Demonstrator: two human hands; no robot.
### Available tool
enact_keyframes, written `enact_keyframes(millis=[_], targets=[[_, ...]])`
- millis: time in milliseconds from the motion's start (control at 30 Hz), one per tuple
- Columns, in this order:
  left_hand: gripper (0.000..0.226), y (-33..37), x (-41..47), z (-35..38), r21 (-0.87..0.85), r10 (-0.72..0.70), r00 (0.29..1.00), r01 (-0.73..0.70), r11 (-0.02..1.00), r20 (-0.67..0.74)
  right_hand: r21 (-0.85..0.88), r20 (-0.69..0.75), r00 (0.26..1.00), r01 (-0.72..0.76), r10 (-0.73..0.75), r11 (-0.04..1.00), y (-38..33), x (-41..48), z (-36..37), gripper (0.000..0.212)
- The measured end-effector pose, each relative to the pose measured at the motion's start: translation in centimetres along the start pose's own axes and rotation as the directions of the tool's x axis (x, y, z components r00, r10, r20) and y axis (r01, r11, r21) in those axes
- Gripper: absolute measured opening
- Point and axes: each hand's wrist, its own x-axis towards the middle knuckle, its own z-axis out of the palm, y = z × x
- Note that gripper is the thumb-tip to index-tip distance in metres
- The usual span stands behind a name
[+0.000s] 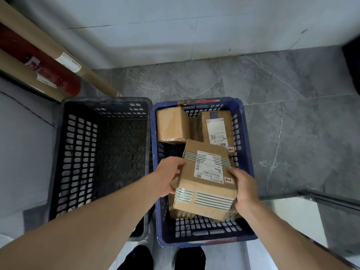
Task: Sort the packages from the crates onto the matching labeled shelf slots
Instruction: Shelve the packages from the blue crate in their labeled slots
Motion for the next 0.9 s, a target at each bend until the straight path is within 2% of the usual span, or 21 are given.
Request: enact_keyframes(millis=[100,233,367,467,667,733,800,867,900], targets=[[0.026,-0.7,-0.1,-0.1,-0.013,-0.016,1.000,0.016,1.000,-0.020,-0.059,0.058,0.998,-0.014,0.018,0.998,0.5,0.1,0.2,0.021],[0.020,-1.0,0.2,-0.1,-0.016,-0.028,1.000,0.028,0.999,-0.014,-0.077,0.042,0.999,-0.031,0.034,0.997,1.0,0.2,0.5,0.025],[0.028,-1.3,-0.2,-0.6,0.025,-0.030,0.999,0.030,0.999,-0.013,-0.085,0.028,0.999,-0.018,0.020,0.996,0.3,-0.8,1.0,0.023],[0.035,-1.4,-0.4,-1.0,0.040,-0.018,1.000,0.018,0.999,-0.020,-0.174,0.031,0.999,0.033,-0.028,0.984,0.0,-1.5,1.4,0.028],[0.049,-1.5,-0.5,-1.3,0.060,0.000,1.000,0.001,0.998,-0.015,-0.408,0.010,0.999,-0.025,0.032,0.913,2.3,0.0,2.3,0.042],[0.048,-2.2,0.0,-1.7,0.060,-0.008,0.996,0.013,0.998,-0.089,-0.509,0.028,0.999,0.038,-0.027,0.860,2.7,0.4,2.5,0.054],[0.048,-3.1,0.5,-2.2,0.070,0.006,0.984,0.006,0.998,-0.175,-0.613,0.054,0.992,0.122,-0.113,0.781,2.3,0.5,2.6,0.081],[0.054,-4.2,1.0,-2.4,0.152,0.049,0.967,-0.011,0.988,-0.251,-0.672,0.133,0.963,0.260,-0.233,0.693,1.7,0.9,2.8,0.104],[0.055,-4.7,1.2,-2.4,0.203,0.072,0.952,-0.011,0.979,-0.299,-0.689,0.177,0.941,0.328,-0.289,0.646,1.3,1.3,3.1,0.108]])
